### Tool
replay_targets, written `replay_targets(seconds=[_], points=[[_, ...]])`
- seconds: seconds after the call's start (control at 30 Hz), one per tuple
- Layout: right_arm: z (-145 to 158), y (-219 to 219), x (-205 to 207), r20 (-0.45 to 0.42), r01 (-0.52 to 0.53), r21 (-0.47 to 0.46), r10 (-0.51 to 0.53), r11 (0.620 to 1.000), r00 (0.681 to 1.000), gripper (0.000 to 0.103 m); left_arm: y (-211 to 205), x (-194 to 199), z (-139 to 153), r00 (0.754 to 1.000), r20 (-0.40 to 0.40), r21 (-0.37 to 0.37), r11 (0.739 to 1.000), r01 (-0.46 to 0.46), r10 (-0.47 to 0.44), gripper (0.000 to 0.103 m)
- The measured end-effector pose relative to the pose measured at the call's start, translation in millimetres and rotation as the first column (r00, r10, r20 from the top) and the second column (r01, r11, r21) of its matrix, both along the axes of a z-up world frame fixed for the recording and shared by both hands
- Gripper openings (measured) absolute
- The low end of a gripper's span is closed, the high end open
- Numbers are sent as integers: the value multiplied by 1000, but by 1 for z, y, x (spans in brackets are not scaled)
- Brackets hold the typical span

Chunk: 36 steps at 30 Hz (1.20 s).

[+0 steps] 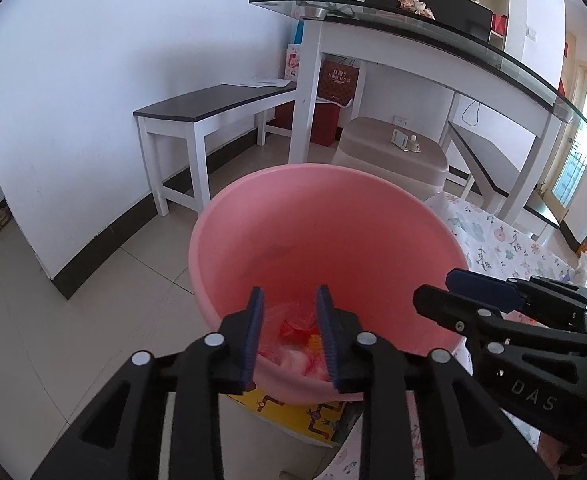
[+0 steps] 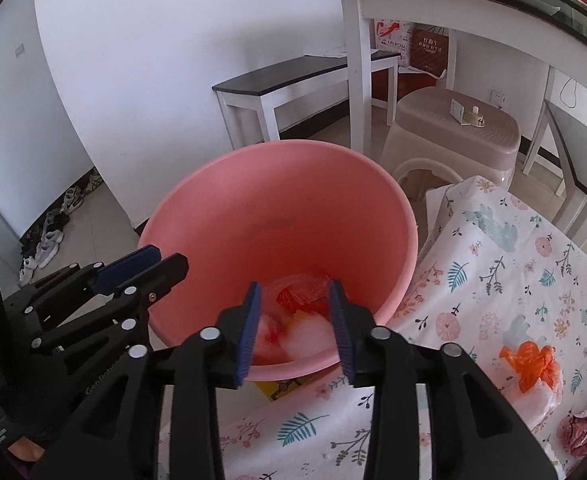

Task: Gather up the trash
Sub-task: 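Move both open tools back over the table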

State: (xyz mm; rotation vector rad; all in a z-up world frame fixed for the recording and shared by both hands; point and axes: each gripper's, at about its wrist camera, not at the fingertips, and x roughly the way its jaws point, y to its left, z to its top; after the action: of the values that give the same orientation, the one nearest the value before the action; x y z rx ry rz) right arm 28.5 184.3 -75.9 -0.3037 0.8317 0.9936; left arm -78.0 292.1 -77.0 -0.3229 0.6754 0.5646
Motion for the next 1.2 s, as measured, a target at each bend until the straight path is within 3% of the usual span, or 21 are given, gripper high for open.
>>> replay_targets(seconds=[0.6,0.97,1.2], points=[[24,-40,-15,54,17,63,-20,998,998,36,-24,-5,19,999,19,26,999,47,-47,29],[36,-95,-20,71,95,117,-104,989,992,36,-53,-3,34,993,36,44,993,110,-111,31],[31,-138,-22,70,172,111,-180,979,981,37,-84,2,41,977,62,24,979,203,-204,34]])
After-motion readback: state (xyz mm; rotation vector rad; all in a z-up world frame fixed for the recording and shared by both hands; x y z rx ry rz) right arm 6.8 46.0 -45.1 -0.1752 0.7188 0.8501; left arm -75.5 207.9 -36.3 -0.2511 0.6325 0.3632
